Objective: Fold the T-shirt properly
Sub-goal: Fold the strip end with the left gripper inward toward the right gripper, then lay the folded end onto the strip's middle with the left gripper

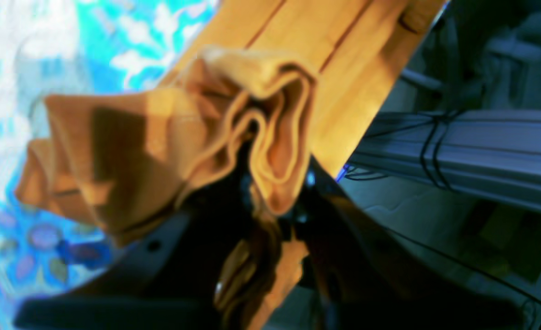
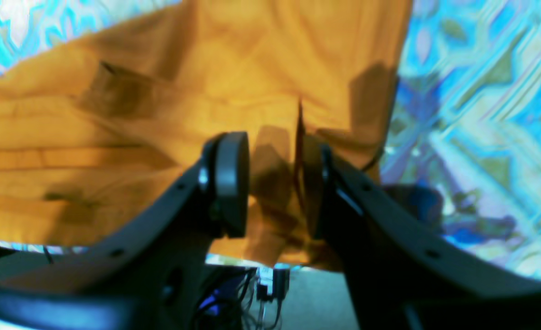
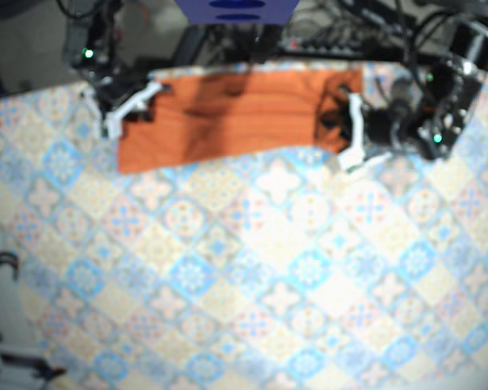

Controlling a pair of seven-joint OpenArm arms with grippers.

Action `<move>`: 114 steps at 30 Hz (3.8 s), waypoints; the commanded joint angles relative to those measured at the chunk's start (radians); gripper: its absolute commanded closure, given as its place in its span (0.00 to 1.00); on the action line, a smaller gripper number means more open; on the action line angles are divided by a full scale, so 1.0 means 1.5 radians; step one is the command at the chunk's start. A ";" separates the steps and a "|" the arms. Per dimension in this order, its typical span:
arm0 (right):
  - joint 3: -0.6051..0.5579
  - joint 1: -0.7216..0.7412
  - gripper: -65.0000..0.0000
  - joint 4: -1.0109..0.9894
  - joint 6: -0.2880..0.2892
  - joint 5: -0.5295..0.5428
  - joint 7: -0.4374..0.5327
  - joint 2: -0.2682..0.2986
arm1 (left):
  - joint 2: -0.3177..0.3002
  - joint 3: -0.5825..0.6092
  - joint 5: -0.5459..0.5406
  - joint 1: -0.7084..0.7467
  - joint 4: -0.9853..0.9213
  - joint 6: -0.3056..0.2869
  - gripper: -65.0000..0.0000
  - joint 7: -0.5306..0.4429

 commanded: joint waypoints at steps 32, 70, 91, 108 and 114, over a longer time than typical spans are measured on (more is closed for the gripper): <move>0.004 0.010 0.70 0.023 0.004 0.006 0.043 -0.013 | 0.135 0.181 -0.011 -0.180 -0.042 -0.001 1.00 0.028; 0.001 0.013 0.70 0.018 0.004 0.006 0.043 -0.013 | 0.201 0.239 0.046 -0.193 -0.090 -0.002 0.57 0.024; 0.004 0.013 0.70 0.017 0.004 0.006 0.043 -0.013 | 0.157 0.204 -0.021 -0.191 -0.057 -0.003 0.16 0.022; 0.004 0.013 0.70 0.017 0.004 0.006 0.043 -0.013 | 0.053 0.182 -0.016 -0.175 -0.052 0.000 0.93 0.021; 0.004 0.017 0.70 0.016 0.004 0.006 0.043 -0.013 | 0.099 0.186 0.052 -0.136 -0.053 0.017 1.00 0.022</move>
